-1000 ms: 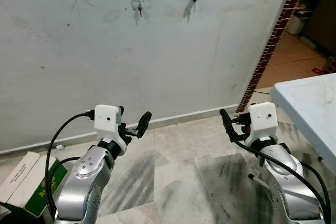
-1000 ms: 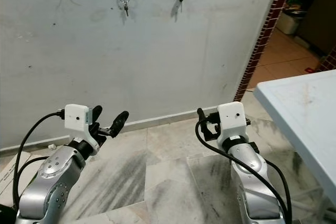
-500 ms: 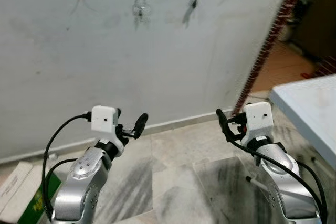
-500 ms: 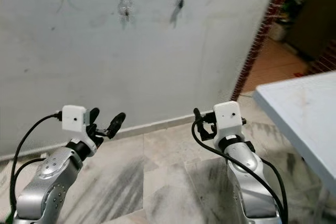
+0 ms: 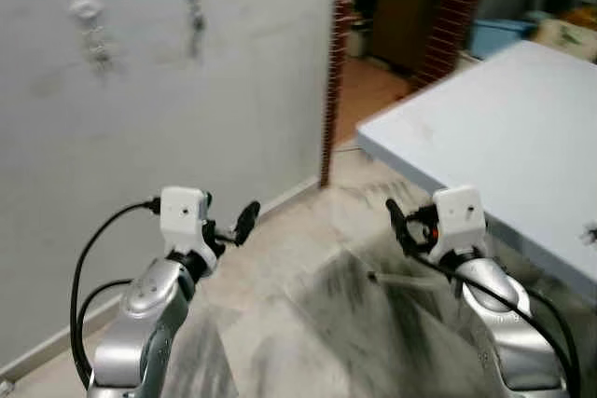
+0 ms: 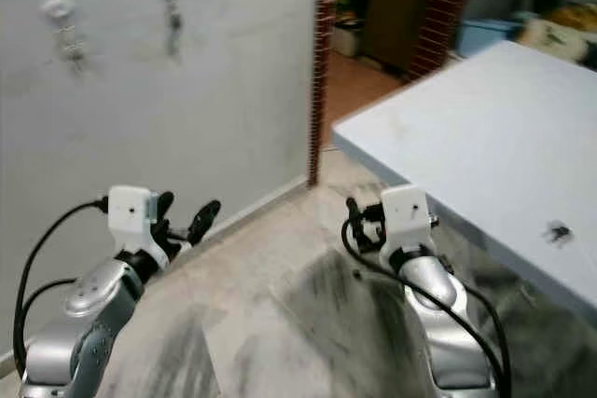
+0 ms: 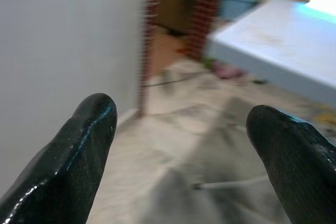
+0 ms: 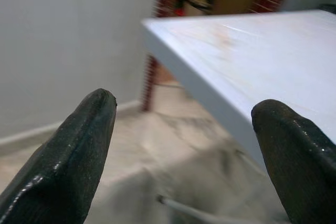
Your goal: Hang keys on a hook
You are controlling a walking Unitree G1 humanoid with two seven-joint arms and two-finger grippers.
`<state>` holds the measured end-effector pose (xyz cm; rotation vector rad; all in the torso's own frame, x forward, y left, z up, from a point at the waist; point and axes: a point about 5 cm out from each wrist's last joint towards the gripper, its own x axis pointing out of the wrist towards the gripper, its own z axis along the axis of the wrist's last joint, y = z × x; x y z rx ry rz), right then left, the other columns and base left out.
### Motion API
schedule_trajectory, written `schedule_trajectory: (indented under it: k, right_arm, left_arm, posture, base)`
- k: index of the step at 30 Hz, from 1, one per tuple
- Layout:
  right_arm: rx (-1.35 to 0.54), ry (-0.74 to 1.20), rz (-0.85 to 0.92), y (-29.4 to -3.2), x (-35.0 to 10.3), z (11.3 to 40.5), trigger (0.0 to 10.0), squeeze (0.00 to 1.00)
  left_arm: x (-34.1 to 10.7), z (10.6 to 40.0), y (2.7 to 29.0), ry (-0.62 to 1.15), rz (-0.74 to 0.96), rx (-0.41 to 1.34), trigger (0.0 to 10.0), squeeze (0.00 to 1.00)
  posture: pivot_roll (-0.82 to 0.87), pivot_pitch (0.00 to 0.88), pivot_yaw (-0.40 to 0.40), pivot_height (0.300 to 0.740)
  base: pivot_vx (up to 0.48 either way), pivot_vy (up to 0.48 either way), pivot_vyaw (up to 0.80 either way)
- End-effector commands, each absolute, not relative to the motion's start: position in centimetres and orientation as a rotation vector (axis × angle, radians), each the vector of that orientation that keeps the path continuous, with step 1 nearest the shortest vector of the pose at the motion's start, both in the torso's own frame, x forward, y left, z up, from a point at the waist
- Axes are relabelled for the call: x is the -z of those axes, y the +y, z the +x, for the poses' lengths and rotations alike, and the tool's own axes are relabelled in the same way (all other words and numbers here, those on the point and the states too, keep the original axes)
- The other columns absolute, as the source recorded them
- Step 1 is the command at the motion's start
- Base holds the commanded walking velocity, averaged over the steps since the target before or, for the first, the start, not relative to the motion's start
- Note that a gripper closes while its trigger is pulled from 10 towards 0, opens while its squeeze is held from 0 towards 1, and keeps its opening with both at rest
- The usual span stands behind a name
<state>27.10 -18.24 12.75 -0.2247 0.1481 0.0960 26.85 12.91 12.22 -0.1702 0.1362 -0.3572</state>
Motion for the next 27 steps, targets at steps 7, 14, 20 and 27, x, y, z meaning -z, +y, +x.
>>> schedule_trajectory:
  k: [7, 14, 20, 27]
  right_arm:
    - [-0.070, 0.154, -0.242, -18.19, -12.79, 27.40, 10.0, 0.00]
    - [-0.058, 0.163, -0.249, -18.37, -12.60, 27.35, 10.0, 0.00]
    - [-0.062, 0.149, -0.240, -18.23, -12.74, 27.37, 10.0, 0.00]
    - [-0.072, 0.145, -0.244, -17.94, -12.73, 27.26, 10.0, 0.00]
  left_arm:
    - [-12.13, 27.21, 13.82, 0.158, -0.153, 0.335, 10.0, 0.00]
    - [-12.15, 27.47, 14.15, 0.159, -0.149, 0.326, 10.0, 0.00]
    - [-12.13, 27.49, 14.06, 0.164, -0.154, 0.328, 10.0, 0.00]
    - [-12.14, 27.63, 14.05, 0.168, -0.157, 0.329, 10.0, 0.00]
  posture:
    - [-0.03, 0.003, 0.048, 0.740]
    - [-0.03, 0.000, 0.050, 0.740]
    - [-0.02, 0.000, 0.052, 0.740]
    - [-0.02, 0.000, 0.056, 0.740]
  base:
    - [0.000, 0.000, -0.79]
    - [0.000, 0.000, -0.78]
    - [0.000, 0.000, -0.52]
    - [0.000, 0.266, 0.00]
